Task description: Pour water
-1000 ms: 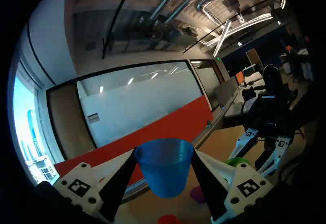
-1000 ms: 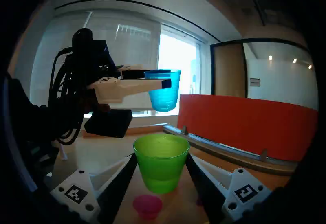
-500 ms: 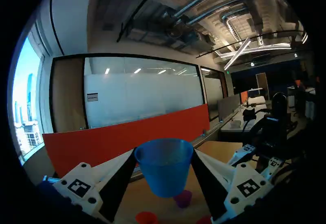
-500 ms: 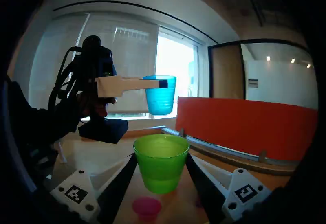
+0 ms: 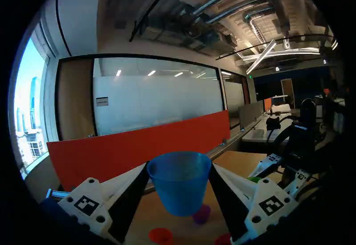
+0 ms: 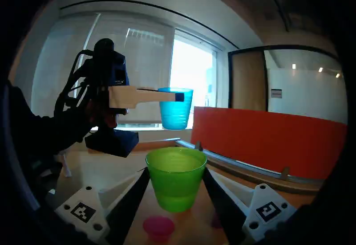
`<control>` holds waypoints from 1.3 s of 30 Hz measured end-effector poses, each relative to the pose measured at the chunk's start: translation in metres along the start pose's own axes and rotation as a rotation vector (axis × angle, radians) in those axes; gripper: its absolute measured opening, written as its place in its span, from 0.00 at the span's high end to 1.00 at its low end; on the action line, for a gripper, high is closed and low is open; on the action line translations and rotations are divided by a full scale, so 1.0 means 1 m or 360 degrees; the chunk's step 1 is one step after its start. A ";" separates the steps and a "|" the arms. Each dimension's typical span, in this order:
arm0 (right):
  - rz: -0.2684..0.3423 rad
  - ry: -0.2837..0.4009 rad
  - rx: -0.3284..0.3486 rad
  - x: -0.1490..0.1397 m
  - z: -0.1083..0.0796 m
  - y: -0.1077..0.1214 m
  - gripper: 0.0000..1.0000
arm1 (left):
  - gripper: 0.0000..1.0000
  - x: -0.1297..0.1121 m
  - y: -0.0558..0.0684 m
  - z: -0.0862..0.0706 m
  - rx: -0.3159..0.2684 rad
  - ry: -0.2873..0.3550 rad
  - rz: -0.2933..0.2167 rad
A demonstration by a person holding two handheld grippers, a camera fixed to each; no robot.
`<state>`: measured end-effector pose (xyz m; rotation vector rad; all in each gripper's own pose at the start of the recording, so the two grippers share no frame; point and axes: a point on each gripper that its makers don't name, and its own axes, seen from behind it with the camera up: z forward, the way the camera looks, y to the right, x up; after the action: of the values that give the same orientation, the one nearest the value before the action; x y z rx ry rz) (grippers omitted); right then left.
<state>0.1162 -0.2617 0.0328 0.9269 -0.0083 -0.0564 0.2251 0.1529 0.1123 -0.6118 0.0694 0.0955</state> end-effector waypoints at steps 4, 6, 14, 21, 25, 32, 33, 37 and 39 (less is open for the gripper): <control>0.0014 0.0004 -0.0002 0.000 0.000 0.001 0.11 | 0.11 -0.002 0.000 0.000 -0.0004 -0.0016 -0.0016; 0.0018 0.0006 -0.0004 0.001 -0.001 0.002 0.11 | 0.11 -0.003 -0.001 0.000 -0.0002 -0.0026 -0.0021; 0.0013 0.0006 -0.0012 0.002 -0.001 0.003 0.11 | 0.11 -0.004 -0.002 -0.001 -0.0005 -0.0045 -0.0025; 0.0027 0.0005 -0.0013 0.003 -0.002 0.005 0.11 | 0.11 -0.012 -0.001 -0.002 -0.0015 -0.0094 -0.0010; 0.0037 -0.0002 -0.0012 0.003 -0.003 0.006 0.11 | 0.11 -0.018 -0.001 -0.003 -0.0018 -0.0129 0.0015; 0.0058 -0.0037 -0.0021 0.001 -0.006 0.010 0.11 | 0.11 -0.039 0.002 -0.006 -0.0046 -0.0248 0.0031; 0.0064 -0.0043 -0.0024 0.000 -0.006 0.011 0.11 | 0.11 -0.042 0.002 -0.007 -0.0049 -0.0262 0.0035; 0.0087 -0.0065 -0.0030 -0.004 -0.008 0.014 0.11 | 0.11 -0.049 0.002 -0.009 -0.0055 -0.0297 0.0055; 0.0096 -0.0075 -0.0028 -0.005 -0.009 0.015 0.11 | 0.11 -0.053 0.002 -0.010 -0.0058 -0.0312 0.0061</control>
<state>0.1118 -0.2452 0.0392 0.9070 -0.0791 -0.0224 0.1717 0.1453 0.1081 -0.6348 -0.1107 0.1940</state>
